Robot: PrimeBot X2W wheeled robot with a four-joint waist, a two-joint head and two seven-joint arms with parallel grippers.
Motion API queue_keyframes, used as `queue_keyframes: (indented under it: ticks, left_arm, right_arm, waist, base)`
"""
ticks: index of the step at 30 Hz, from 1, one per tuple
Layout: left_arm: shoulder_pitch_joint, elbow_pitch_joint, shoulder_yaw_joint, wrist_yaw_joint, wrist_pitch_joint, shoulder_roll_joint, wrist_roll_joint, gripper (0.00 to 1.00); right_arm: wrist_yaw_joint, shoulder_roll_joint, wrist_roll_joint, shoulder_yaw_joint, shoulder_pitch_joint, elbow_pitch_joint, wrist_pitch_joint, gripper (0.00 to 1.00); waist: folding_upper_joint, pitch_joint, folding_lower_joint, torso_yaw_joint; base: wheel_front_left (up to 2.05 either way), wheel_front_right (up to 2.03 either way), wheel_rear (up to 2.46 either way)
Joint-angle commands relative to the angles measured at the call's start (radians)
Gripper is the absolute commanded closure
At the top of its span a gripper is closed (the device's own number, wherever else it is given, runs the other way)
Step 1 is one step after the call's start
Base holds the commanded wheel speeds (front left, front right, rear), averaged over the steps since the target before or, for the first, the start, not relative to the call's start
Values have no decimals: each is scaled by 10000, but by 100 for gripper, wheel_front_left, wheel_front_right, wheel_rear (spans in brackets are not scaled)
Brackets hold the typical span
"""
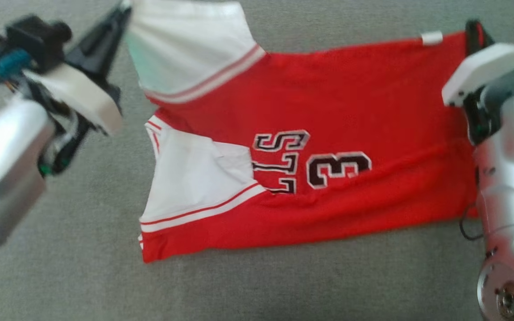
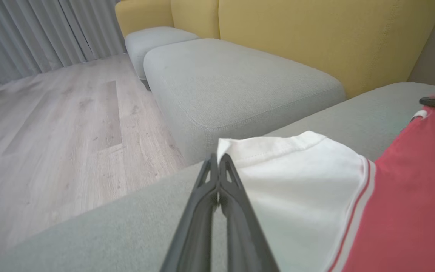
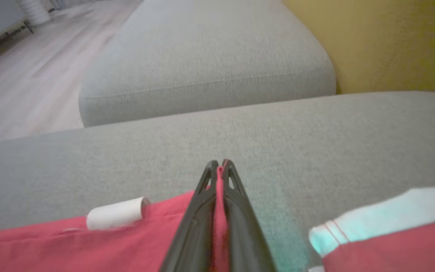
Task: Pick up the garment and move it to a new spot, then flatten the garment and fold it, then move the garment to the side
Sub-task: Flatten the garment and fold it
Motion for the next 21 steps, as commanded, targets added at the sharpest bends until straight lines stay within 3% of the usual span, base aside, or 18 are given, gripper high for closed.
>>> queue_keyframes:
  ticks: [1, 11, 21]
  left_arm:
    - [-835, 235, 585, -150, -102, 334, 159, 100]
    - [-2382, 2371, 441, -996, -841, -177, 976, 100]
    - [-3386, 3985, 417, -1234, -1698, -1027, 1751, 100]
  right_arm:
    - [-7, 76, 421, 478, -553, -352, -240, 100]
    - [-7, -37, 1943, 1852, -1082, -696, -804, 100]
    - [-7, -221, 3049, 2426, -1381, -762, -1296, 100]
  waist:
    - [0, 51, -1, -168]
    - [0, 382, -1, -729]
    - [0, 558, -1, -800]
  base:
    - [0, 0, 0]
    - [0, 0, 0]
    - [0, 0, 0]
